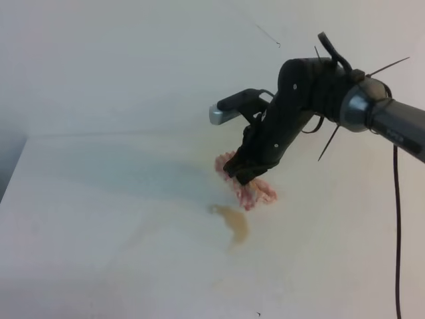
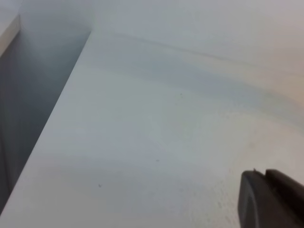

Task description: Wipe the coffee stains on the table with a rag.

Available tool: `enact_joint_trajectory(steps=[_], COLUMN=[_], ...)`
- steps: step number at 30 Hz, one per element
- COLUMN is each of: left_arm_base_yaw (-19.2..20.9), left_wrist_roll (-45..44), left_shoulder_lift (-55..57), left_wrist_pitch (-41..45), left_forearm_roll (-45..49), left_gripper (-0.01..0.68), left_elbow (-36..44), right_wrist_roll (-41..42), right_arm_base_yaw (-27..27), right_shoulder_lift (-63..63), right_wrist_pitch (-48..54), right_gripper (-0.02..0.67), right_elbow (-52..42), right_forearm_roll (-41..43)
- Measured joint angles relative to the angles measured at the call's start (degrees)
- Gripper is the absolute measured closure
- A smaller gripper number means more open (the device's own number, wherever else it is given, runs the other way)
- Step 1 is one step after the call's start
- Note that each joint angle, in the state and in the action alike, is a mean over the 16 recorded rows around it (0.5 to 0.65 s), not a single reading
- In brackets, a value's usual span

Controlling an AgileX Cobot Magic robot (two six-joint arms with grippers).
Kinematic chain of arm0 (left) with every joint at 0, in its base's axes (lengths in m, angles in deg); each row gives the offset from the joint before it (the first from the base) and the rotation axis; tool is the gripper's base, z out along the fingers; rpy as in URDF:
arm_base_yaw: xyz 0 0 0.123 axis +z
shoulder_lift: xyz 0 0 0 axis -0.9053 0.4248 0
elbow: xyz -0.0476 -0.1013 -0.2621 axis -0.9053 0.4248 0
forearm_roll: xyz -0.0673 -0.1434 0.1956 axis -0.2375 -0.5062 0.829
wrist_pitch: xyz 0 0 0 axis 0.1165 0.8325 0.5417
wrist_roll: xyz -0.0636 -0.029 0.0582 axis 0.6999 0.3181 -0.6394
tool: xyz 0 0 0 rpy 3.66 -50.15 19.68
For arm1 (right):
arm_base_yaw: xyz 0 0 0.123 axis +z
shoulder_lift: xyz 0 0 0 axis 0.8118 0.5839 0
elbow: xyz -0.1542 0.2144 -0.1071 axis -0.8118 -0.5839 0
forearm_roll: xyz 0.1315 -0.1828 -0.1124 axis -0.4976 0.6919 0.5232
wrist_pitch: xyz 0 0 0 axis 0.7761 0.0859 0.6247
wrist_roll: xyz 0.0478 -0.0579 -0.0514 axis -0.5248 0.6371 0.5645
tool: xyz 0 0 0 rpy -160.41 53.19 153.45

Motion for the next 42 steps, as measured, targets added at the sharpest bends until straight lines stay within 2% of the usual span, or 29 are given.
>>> enact_joint_trajectory(steps=[16, 33, 42], left_arm_base_yaw=[0.0, 0.0, 0.0], left_wrist_roll=[0.0, 0.0, 0.0], left_shoulder_lift=[0.0, 0.0, 0.0], left_wrist_pitch=[-0.1, 0.0, 0.1], left_forearm_roll=[0.0, 0.0, 0.0], left_gripper=[0.674, 0.674, 0.674], left_elbow=[-0.2, -0.3, -0.5], right_wrist_roll=[2.9, -0.2, -3.6], right_arm_base_yaw=[1.8, 5.1, 8.8], right_shoulder_lift=[4.5, -0.6, -2.1], right_wrist_pitch=[2.9, 2.8, 2.7], right_gripper=[0.615, 0.613, 0.613], right_elbow=[-1.9, -1.7, -1.8], right_forearm_roll=[-6.5, -6.0, -3.0])
